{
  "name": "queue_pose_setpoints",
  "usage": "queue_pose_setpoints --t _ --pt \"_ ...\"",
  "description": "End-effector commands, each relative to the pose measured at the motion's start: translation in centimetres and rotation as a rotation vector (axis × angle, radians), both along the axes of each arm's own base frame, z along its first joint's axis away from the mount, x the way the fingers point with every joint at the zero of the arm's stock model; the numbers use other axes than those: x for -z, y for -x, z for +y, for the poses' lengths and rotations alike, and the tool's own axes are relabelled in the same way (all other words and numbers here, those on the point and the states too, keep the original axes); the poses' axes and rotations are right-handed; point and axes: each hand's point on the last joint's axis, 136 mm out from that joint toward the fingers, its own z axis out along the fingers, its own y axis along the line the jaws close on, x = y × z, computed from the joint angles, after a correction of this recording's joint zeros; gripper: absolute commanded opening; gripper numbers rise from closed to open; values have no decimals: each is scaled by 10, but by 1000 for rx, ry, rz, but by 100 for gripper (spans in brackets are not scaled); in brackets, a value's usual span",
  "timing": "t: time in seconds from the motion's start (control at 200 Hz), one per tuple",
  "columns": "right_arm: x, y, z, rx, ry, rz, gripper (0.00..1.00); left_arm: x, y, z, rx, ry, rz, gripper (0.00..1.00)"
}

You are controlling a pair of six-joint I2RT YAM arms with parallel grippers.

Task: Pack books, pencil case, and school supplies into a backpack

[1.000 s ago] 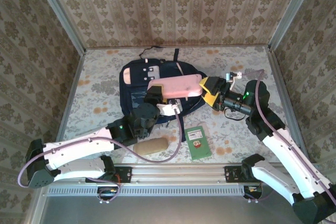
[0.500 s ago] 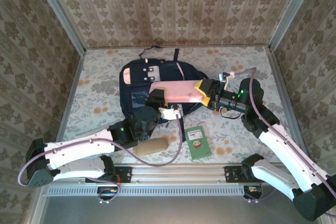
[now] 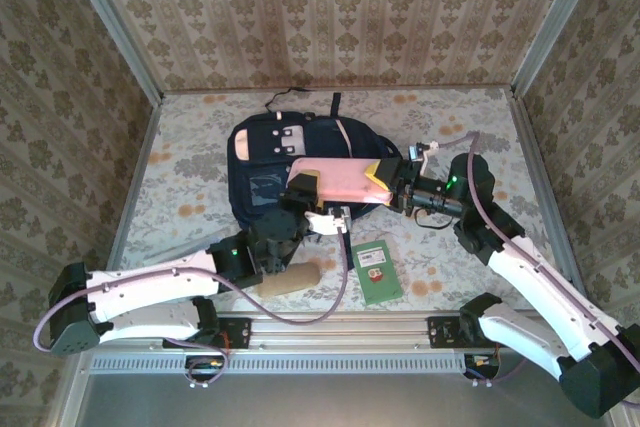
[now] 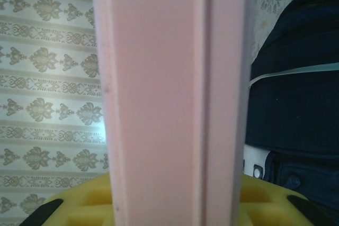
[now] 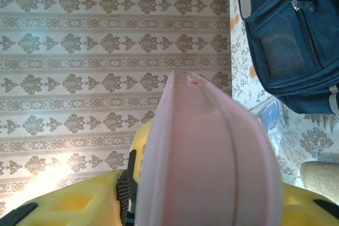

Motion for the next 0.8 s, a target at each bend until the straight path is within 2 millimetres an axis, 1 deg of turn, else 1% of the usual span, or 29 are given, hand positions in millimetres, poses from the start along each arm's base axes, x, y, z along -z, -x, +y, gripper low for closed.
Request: queue_pose_setpoints --t 0.0,0.04,0.15,0.205,0.27,0.345,0.43,0.47,0.495,0.57,0.595,0.61,0.68,0.735,0.795 --pt "-12 2 3 -13 -39 -37 43 -11 8 -3 36 21 -38 32" --pt "-11 3 4 -15 -39 -36 39 -10 8 -4 39 18 -42 33" --pt "-8 3 3 -6 -28 -28 29 -9 8 -4 37 9 -46 40" --pt "-5 3 1 8 -17 -25 25 -10 8 -4 37 13 -48 46" --pt "-4 3 -1 17 -9 -27 24 -9 8 -4 38 15 -45 55" --pt "-1 1 -5 37 7 -24 24 -8 9 -4 40 18 -35 63" --pt "3 -3 -18 84 53 -27 23 -5 7 -1 32 27 10 68" --pt "5 -5 -27 115 83 -32 23 0 5 1 27 29 60 68" --pt "7 -7 -33 138 103 -31 23 2 4 3 24 31 97 71" --pt "14 -12 -54 203 169 -30 23 9 1 5 20 82 237 76" --pt "18 -13 -61 225 197 -19 22 7 -1 4 16 115 282 77" --pt "20 -14 -66 239 216 -14 22 11 -2 5 11 125 317 78" --pt "30 -16 -85 290 289 -2 22 14 -7 5 -8 225 508 78" --pt "36 -18 -96 321 336 -3 22 15 -16 5 -43 314 638 78" --pt "40 -18 -107 353 398 -19 22 18 -32 7 -116 445 770 78"
